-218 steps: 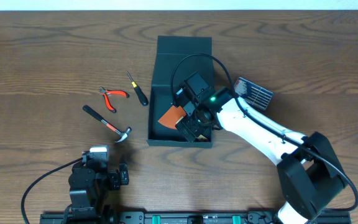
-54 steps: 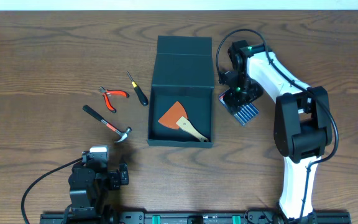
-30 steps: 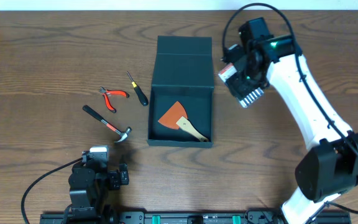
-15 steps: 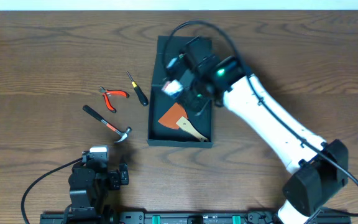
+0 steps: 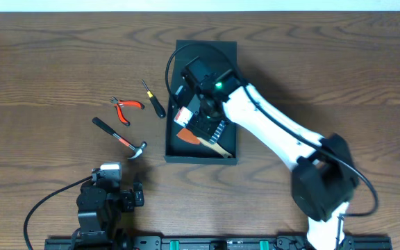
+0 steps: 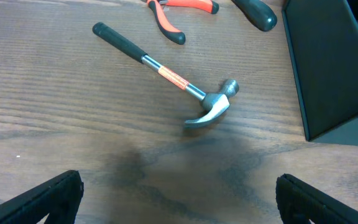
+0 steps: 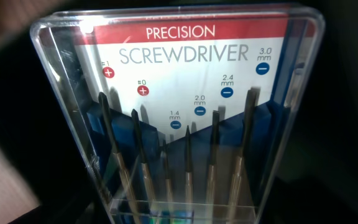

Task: Pack container
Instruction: 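Carry the case into the box and release it on the scraper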

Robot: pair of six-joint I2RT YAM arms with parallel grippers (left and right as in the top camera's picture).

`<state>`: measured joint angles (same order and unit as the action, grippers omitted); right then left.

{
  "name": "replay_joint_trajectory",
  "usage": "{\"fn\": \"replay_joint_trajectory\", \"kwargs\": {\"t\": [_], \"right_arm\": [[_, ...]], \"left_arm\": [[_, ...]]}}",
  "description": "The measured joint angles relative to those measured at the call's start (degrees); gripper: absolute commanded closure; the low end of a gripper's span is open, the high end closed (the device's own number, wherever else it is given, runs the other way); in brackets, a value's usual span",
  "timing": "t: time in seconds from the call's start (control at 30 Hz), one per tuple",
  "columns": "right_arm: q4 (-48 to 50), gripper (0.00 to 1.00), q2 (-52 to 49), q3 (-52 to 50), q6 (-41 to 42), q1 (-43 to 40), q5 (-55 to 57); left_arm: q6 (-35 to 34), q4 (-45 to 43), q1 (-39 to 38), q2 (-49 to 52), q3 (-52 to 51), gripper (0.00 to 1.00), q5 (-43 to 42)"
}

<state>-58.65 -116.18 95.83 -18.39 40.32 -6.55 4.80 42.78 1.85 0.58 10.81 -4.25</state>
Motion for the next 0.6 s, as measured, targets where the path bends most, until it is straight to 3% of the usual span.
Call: {"fn": "replay_joint_trajectory", "kwargs": {"t": [0.33,0.43,0.5,0.6], "right_arm": [[0.59,0.5,-8.68,0.17,0.0,-0.02,-0.57],[0.92,0.4,-8.81,0.39,0.0,0.0,-0.55],[1.07,0.22,-8.83,0.44,0.0,0.0,-0.55],[1.75,0.03,-9.05,0.46,0.31,0.0,-0.66]], "left_arm": [[0.0,-0.02,0.0,0.0,0.0,0.02,0.0],[0.0,0.0,-0.02,0.0,0.0,0.01,-0.02],[0.0,0.0,0.0,0.0,0.0,0.01,0.0],[0.0,-0.02,0.0,0.0,0.0,0.02,0.0]]}}
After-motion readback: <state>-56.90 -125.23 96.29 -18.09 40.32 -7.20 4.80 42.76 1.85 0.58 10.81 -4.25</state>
